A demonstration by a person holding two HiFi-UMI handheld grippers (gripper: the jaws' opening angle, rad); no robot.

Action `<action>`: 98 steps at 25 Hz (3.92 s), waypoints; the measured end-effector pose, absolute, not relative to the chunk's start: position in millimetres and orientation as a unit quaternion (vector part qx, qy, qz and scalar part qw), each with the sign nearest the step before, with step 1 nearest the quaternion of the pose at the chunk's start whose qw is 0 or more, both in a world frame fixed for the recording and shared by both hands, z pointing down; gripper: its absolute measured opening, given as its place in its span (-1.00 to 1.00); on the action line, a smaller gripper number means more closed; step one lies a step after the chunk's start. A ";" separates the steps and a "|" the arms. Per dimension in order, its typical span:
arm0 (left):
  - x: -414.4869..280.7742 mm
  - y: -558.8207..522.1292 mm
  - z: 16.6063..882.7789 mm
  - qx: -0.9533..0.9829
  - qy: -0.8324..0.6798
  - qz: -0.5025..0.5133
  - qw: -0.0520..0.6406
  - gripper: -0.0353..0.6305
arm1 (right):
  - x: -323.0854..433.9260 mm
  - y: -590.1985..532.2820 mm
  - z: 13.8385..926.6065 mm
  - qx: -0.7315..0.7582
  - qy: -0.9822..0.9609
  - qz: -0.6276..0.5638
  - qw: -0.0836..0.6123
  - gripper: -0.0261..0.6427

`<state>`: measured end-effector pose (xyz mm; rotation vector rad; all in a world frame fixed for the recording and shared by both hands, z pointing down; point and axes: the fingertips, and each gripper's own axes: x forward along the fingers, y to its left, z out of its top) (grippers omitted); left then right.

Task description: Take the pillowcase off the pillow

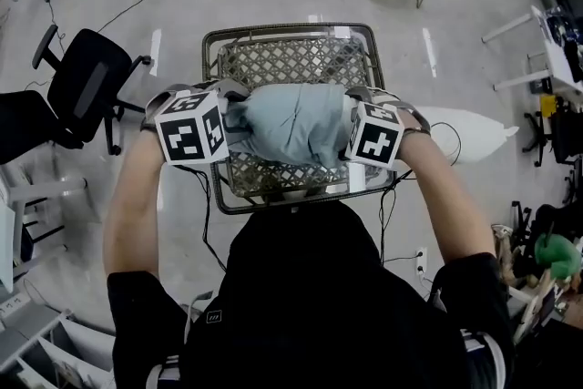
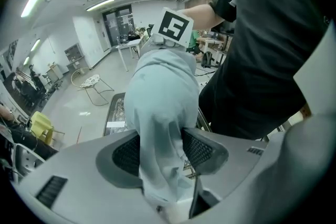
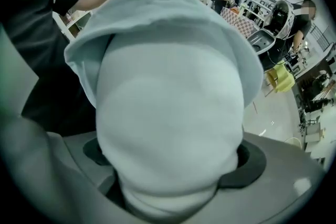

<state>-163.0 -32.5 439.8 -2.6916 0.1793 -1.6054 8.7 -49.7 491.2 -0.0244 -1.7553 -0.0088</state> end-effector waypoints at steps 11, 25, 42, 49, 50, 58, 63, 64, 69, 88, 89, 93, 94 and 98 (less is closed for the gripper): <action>-199.7 -30.1 479.6 -0.817 0.085 -0.569 -0.022 -0.87 | 22.1 -40.1 465.9 -0.038 -0.773 0.005 0.634 0.06; -245.7 -13.5 444.2 -0.819 0.108 -0.561 -0.042 -0.87 | 55.3 -57.1 430.4 -0.064 -0.781 0.040 0.620 -0.03; -214.9 -30.2 431.1 -0.833 0.144 -0.534 0.005 -0.40 | 64.1 -66.1 449.1 -0.061 -0.785 0.046 0.615 0.07; -157.1 -42.5 403.4 -0.856 0.112 -0.503 0.047 -0.17 | 47.6 -53.9 458.5 -0.080 -0.775 0.027 0.626 0.15; -152.1 -41.6 404.1 -0.856 0.104 -0.504 0.046 -0.17 | 47.1 -54.2 458.9 -0.079 -0.775 0.027 0.626 0.16; -129.5 -38.6 423.3 -0.856 0.052 -0.514 0.031 -0.19 | 41.8 -48.1 461.4 -0.066 -0.778 0.022 0.625 0.20; -131.8 -34.3 431.7 -0.839 0.033 -0.542 0.027 -0.37 | 38.1 -43.5 465.0 -0.057 -0.781 0.015 0.621 0.27; -133.7 -33.5 434.0 -0.835 0.033 -0.549 0.027 -0.38 | 36.8 -42.2 466.4 -0.056 -0.781 0.013 0.621 0.29; -134.7 -23.2 434.4 -0.831 0.015 -0.555 0.024 -0.49 | 35.5 -44.6 465.6 -0.045 -0.785 -0.007 0.618 0.50; -139.5 7.9 447.4 -0.837 0.000 -0.547 0.016 -0.55 | -7.6 -1.0 484.0 -0.118 -0.767 -0.023 0.630 0.89; -141.4 7.2 449.1 -0.840 0.005 -0.542 0.008 -0.56 | -8.5 -2.1 485.7 -0.113 -0.767 -0.026 0.631 0.89; -149.3 5.0 453.8 -0.842 0.021 -0.538 -0.008 -0.64 | -8.2 -4.3 486.1 -0.113 -0.764 -0.033 0.635 0.55; -152.9 5.7 455.7 -0.839 0.021 -0.544 -0.008 -0.70 | -7.2 -3.9 484.7 -0.116 -0.764 -0.032 0.634 0.45; -156.2 9.8 462.0 -0.838 0.017 -0.546 -0.018 -0.86 | -2.9 -3.4 478.0 -0.123 -0.767 -0.023 0.630 0.22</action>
